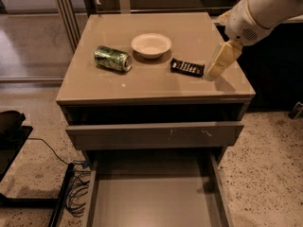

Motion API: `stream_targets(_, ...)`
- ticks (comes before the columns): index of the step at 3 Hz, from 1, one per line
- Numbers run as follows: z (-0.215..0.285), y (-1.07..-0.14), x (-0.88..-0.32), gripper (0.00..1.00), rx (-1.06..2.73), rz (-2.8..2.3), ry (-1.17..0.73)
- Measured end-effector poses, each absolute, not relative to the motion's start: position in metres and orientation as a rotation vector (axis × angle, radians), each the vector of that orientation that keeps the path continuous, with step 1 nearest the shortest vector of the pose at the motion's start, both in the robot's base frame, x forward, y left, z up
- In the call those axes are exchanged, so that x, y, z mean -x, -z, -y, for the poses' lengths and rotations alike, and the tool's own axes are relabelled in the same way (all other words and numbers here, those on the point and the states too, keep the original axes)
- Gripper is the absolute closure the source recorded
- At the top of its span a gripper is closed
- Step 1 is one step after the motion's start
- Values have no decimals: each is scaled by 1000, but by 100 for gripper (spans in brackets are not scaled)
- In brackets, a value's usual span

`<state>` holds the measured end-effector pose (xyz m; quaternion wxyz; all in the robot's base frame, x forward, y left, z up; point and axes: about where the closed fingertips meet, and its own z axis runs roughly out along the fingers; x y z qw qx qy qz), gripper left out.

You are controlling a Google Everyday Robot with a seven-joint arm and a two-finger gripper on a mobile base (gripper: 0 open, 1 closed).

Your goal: Place rxbar chocolate into middle drawer

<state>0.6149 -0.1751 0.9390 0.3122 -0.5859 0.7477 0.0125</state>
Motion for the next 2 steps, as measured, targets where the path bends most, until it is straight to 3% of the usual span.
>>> stream_targets(2, 161, -901, -664, 0, 1522, -1986, -244)
